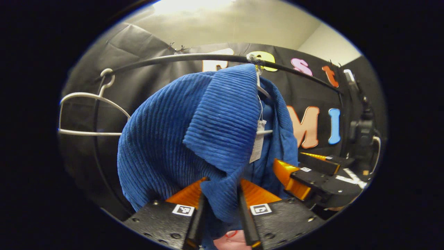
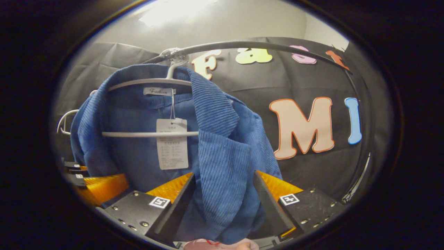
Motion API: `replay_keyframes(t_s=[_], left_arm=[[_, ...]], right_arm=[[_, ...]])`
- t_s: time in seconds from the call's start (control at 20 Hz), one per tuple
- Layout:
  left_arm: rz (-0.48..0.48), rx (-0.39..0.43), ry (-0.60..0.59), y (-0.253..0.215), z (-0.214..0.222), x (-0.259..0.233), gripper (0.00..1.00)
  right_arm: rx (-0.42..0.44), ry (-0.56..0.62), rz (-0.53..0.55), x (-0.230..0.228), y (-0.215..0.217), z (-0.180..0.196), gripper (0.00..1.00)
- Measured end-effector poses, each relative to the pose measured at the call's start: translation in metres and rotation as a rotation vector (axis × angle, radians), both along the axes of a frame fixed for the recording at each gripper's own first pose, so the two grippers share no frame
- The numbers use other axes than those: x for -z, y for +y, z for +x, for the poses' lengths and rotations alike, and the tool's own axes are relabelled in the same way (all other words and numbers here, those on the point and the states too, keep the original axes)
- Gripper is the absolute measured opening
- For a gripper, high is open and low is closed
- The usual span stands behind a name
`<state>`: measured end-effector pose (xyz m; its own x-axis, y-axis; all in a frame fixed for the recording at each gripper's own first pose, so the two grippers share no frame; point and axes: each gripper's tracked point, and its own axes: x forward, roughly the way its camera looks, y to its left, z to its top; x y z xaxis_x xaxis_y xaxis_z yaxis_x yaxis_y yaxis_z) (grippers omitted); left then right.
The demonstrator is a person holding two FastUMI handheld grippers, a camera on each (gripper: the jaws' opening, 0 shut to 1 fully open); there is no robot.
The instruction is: Grasp the clothes on the hanger with both hands and then place them into the laundry hamper below.
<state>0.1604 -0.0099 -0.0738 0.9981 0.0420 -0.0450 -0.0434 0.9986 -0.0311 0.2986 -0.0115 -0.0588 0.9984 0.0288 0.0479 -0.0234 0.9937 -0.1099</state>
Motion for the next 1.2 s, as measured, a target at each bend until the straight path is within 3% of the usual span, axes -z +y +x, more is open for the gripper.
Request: replay_keyframes(t_s=[0.05,0.2,0.3,0.4,0.5,0.6,0.9,1.2], left_arm=[[-0.020,0.039,0.005,-0.003,-0.001,0.000,0.38],[-0.068,0.142,-0.055,-0.009,-0.006,-0.012,0.07],[-0.034,0.175,-0.036,-0.011,-0.010,-0.008,0.04],[0.003,0.209,-0.038,-0.014,-0.021,-0.013,0.02],[0.031,0.225,-0.057,-0.012,-0.038,-0.020,0.03],[0.024,0.246,-0.065,-0.010,-0.053,-0.030,0.02],[-0.020,0.341,-0.088,-0.006,-0.107,-0.083,0.02],[0.037,0.424,-0.056,0.005,-0.130,-0.109,0.02]], right_arm=[[0.015,0.002,-0.004,0.002,-0.002,0.010,0.99],[0.021,-0.002,0.004,0.003,0.001,0.036,0.94],[0.065,-0.005,0.014,0.004,-0.010,0.049,0.99],[0.142,-0.020,0.006,0.002,-0.025,0.049,0.88],[0.210,-0.049,-0.020,-0.007,-0.039,0.037,0.51],[0.184,-0.046,-0.066,-0.012,-0.033,0.024,0.13],[0.265,-0.033,-0.221,-0.032,-0.038,-0.042,0.07],[0.331,-0.060,-0.204,-0.055,-0.054,-0.068,0.07]])
